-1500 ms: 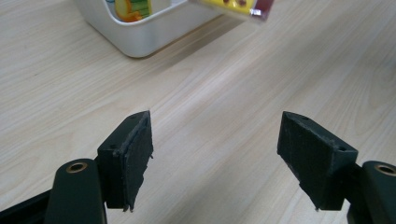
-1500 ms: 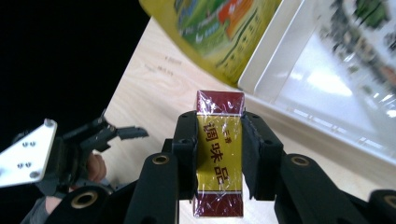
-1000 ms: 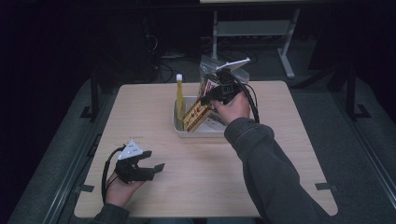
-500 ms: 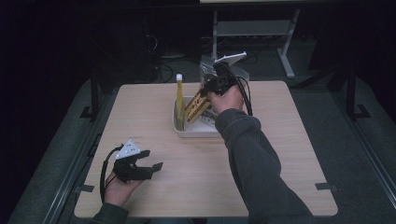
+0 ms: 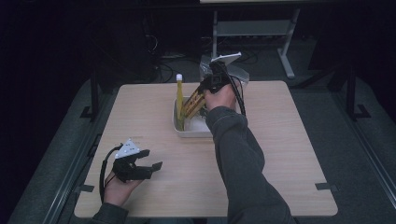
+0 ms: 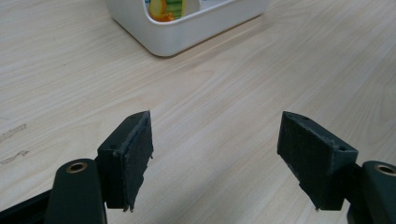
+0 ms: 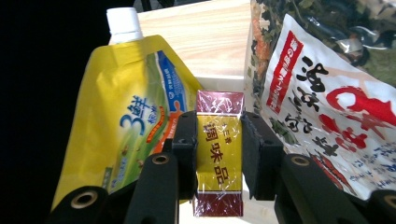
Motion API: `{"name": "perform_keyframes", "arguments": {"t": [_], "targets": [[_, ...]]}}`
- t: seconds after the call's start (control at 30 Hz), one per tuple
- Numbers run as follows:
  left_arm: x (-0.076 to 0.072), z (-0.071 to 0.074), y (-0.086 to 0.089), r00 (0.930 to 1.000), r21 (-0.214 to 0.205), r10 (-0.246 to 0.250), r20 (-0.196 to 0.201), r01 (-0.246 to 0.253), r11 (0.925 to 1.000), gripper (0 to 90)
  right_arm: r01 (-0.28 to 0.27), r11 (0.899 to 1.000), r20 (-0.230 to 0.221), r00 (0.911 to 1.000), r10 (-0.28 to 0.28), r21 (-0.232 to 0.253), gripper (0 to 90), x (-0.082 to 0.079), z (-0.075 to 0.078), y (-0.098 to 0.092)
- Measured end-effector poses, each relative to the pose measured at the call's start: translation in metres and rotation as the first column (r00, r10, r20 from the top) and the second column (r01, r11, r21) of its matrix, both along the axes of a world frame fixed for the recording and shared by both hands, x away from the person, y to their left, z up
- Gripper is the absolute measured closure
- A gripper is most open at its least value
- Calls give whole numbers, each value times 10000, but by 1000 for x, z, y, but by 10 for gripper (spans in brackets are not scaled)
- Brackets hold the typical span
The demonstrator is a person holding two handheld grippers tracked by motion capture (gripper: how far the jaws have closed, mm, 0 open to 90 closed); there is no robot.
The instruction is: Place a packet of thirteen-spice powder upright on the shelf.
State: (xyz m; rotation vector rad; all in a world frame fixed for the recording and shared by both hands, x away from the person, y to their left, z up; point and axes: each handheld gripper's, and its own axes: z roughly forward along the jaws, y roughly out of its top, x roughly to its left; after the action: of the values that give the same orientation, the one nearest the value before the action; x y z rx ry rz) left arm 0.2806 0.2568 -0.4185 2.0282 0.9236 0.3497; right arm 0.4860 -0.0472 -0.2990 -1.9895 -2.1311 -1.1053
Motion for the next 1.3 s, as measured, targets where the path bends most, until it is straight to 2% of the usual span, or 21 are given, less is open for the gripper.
{"name": "perform_keyframes", "arguments": {"t": [0.43,0.67,1.0,1.17,1.3], "targets": [[0,-1,0,10000,-5,-46,-59,46,10000,266,234,9995,291,9993,-227,-228,681,2,-12,11],[0,-1,-2,9999,2,-100,-61,100,10000,266,47,9982,455,9990,-20,-591,673,-4,-14,18],[0,-1,-3,9999,-46,-119,-73,119,9999,266,-64,9995,438,9990,78,-325,659,-13,-15,14],[0,-2,-3,9999,-46,-133,-87,133,9999,266,-201,9998,511,9985,204,-57,641,-17,-13,19],[0,-1,-3,9999,-48,-141,-73,141,9999,266,-333,9994,453,9984,336,-65,627,-19,-14,23]]}}
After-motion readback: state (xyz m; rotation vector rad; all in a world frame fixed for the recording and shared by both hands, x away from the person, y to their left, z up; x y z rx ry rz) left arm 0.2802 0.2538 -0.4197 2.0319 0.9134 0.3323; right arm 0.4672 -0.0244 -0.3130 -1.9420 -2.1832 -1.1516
